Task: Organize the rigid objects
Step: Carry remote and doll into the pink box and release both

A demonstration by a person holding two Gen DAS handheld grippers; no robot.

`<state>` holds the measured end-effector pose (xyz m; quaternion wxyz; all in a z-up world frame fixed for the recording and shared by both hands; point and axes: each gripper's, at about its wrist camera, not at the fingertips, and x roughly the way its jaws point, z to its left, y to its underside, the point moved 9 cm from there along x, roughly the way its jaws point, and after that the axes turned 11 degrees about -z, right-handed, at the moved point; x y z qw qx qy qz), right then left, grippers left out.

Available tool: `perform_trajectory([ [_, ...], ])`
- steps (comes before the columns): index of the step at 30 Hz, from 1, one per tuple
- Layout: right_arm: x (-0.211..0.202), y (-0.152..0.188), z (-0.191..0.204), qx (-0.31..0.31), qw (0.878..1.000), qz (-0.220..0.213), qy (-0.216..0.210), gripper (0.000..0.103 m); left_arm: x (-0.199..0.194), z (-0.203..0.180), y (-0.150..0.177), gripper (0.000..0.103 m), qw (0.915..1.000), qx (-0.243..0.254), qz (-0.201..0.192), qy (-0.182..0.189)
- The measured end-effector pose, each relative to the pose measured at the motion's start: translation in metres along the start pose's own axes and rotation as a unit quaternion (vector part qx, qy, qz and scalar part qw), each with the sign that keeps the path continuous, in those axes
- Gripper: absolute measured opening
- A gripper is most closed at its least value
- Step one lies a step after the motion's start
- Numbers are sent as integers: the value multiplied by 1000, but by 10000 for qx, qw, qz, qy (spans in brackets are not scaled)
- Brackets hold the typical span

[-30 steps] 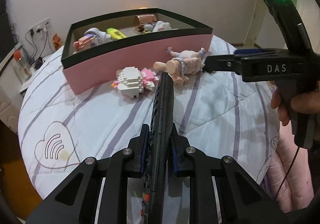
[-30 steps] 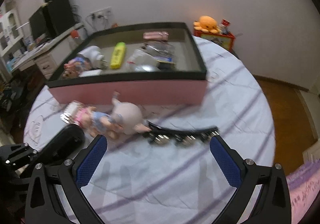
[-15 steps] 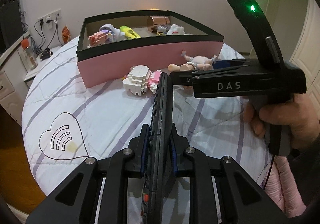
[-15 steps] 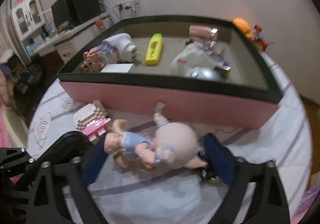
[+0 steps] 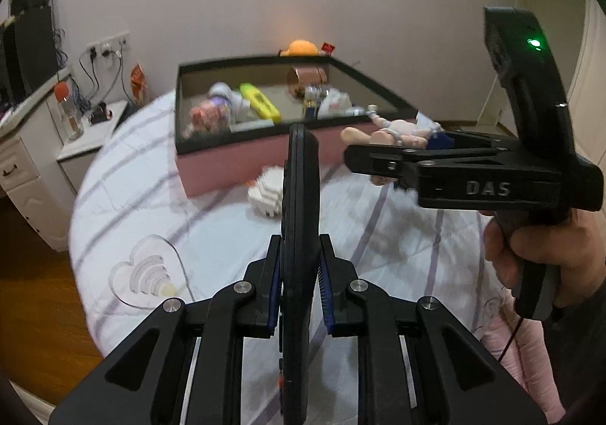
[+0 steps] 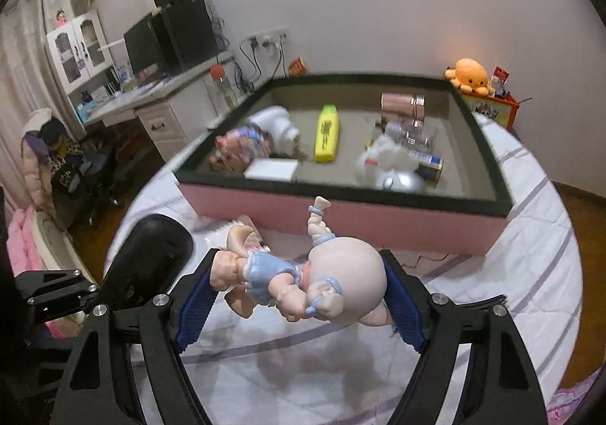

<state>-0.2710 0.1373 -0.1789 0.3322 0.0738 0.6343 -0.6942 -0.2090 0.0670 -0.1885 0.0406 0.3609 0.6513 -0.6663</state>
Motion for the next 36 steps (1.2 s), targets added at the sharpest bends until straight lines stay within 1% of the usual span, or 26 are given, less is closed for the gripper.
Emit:
perform_trajectory([
  [5,-20,-27,1,75,9997,-242,-6,81,-9,5,-29,17,9997,46,-205,-99],
  [14,-26,-65,-13,99,9988,-472,98,81,-10,15,-80,17,9982,127,-564,-154],
  [19,-18,-94,-30,155,9978,-607,197,81,1,21,-117,17,9967,180,-774,-187],
  [22,-2,-111,-43,197,9977,-595,271,81,18,27,-137,17,9963,86,-840,-179],
  [26,27,-122,-56,270,9982,-441,310,81,49,41,-157,17,9962,-99,-841,-225],
  [29,52,-120,-67,364,9985,-246,335,81,78,52,-163,17,9964,-282,-763,-253],
  [32,82,-110,-80,548,9978,51,369,81,105,57,-163,17,9968,-391,-636,-283],
  [36,110,-95,-95,735,9956,386,435,81,138,59,-155,17,9975,-501,-405,-278],
])
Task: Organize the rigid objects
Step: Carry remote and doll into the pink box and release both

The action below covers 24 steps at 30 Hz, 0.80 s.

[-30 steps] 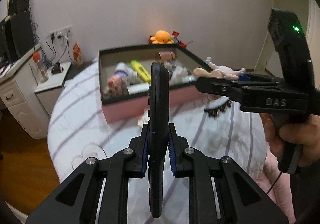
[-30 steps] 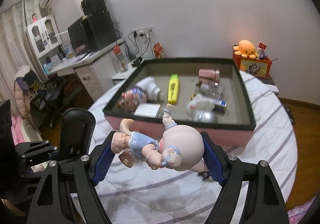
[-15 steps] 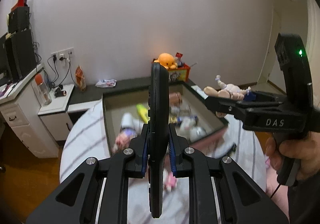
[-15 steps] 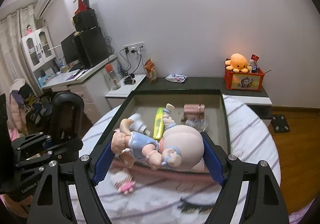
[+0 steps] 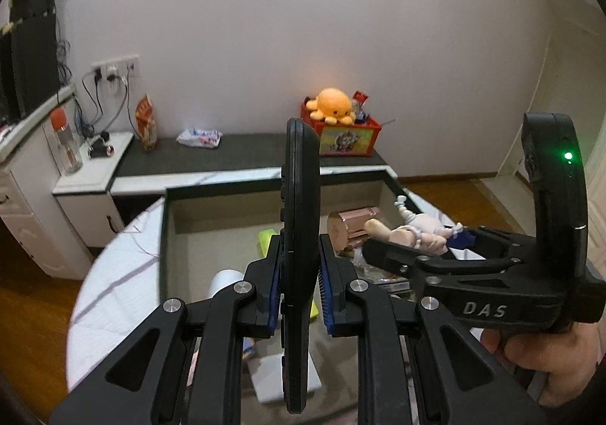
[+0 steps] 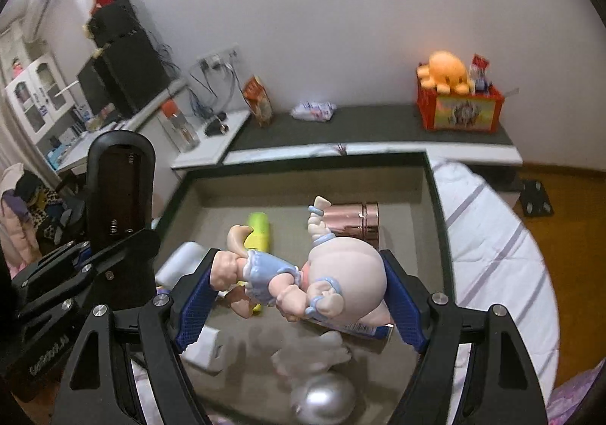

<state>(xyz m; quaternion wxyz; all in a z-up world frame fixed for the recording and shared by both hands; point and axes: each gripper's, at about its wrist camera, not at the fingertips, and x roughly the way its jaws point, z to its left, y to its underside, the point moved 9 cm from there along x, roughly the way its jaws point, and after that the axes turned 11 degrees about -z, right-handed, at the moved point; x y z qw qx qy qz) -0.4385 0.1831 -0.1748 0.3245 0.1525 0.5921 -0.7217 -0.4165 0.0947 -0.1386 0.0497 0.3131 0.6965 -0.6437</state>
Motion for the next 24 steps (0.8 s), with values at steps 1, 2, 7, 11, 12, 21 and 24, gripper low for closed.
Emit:
perform_trajectory([
  [1,5,2,-2,13,10000,70,18,81,7,1,4,17,10000,-35,67,2],
  [2,11,5,-5,23,9999,138,48,81,13,1,8,17,9999,-66,120,4],
  [7,25,14,-13,-21,9992,360,194,82,31,6,24,18,9992,-159,337,-113],
  [11,23,13,-15,-55,9987,394,330,84,26,17,25,55,9988,-154,250,-389],
  [12,22,13,-16,-53,9985,399,378,85,23,20,24,68,9988,-181,178,-426],
  [21,-5,5,-3,-51,9994,115,315,87,-31,31,11,102,9964,-45,-432,-726],
  [24,-20,1,4,-53,9995,-48,303,87,-54,34,10,103,9946,-45,-547,-877],
])
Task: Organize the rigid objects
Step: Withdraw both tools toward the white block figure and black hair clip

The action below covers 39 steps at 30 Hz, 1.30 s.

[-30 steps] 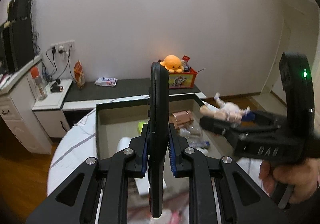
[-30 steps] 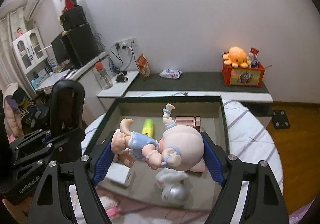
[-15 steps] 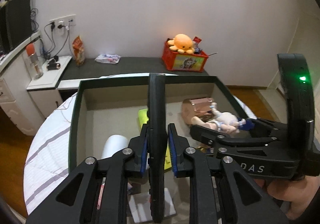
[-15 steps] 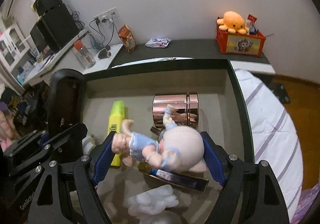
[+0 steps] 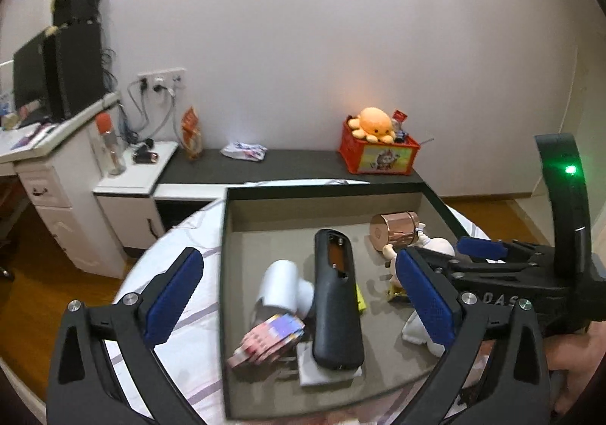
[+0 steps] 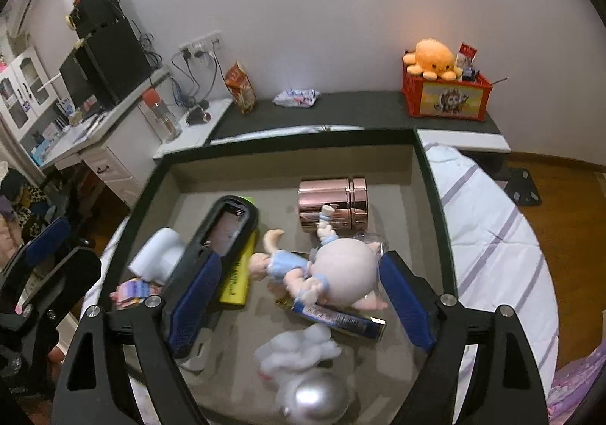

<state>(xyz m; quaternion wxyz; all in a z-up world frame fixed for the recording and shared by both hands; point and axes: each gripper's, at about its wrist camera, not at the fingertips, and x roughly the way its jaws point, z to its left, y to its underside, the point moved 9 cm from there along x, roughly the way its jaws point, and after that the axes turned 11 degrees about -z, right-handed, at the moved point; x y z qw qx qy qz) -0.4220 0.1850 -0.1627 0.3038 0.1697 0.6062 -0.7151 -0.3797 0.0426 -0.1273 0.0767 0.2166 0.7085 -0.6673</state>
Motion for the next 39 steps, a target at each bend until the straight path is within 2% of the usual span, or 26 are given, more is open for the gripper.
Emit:
perform_trajectory([
  [6,-50,-4,15,-126,9990,-414,121,87,-45,13,-14,103,9994,-50,-251,-226],
  [14,-148,-3,47,-361,9932,-1096,134,87,-129,11,-28,103,9969,112,-655,-419],
  [19,-201,10,58,-539,9888,-1356,309,87,-179,10,-29,103,9948,81,-848,-554],
  [23,-231,25,63,-606,9877,-1387,382,87,-199,8,-19,103,9948,83,-805,-625],
  [29,-259,38,65,-625,9857,-1494,460,87,-219,7,1,103,9955,-85,-690,-648],
  [39,-269,46,63,-616,9851,-1538,467,87,-235,-1,12,103,9962,-56,-654,-570],
])
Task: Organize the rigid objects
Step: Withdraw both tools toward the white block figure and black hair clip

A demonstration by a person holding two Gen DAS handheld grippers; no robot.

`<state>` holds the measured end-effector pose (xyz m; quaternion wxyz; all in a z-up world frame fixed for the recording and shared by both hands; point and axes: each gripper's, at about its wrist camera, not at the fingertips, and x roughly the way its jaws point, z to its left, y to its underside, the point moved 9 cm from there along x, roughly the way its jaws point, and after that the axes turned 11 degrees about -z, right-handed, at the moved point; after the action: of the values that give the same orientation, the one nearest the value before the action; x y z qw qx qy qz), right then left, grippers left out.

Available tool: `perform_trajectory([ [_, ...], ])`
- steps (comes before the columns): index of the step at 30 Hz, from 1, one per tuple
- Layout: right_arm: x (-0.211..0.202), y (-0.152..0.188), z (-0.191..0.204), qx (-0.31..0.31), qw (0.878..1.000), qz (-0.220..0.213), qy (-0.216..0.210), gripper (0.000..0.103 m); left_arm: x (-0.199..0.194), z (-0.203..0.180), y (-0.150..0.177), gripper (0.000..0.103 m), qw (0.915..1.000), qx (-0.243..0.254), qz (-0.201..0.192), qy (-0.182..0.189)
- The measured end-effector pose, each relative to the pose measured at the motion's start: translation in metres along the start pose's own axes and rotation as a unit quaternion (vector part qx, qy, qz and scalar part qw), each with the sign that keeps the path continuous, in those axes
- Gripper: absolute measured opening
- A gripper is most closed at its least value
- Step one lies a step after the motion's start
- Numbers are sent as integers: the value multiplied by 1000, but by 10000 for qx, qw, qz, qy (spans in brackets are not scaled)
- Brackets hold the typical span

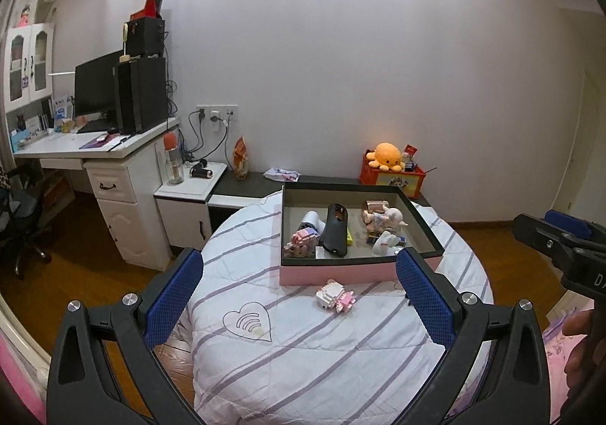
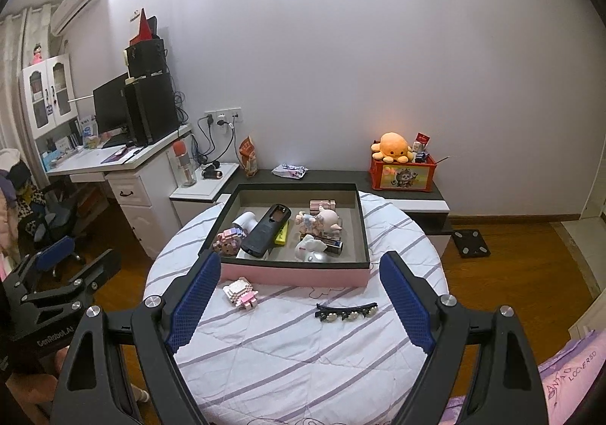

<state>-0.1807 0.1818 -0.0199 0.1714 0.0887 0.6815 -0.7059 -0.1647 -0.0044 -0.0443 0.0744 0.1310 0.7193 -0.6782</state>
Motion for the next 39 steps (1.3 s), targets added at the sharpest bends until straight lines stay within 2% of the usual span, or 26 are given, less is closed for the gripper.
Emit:
perform_trajectory([
  [18,-4,7,-5,-39,10000,21,77,87,-4,-1,1,103,10000,70,9,-24],
  [27,31,56,-39,177,9974,628,295,87,32,1,50,103,9982,150,574,80],
  [32,53,80,-52,200,9948,936,353,87,58,-7,77,103,9962,191,805,260],
  [39,96,126,-69,279,9865,1564,407,87,104,-23,116,103,9910,299,1236,429],
])
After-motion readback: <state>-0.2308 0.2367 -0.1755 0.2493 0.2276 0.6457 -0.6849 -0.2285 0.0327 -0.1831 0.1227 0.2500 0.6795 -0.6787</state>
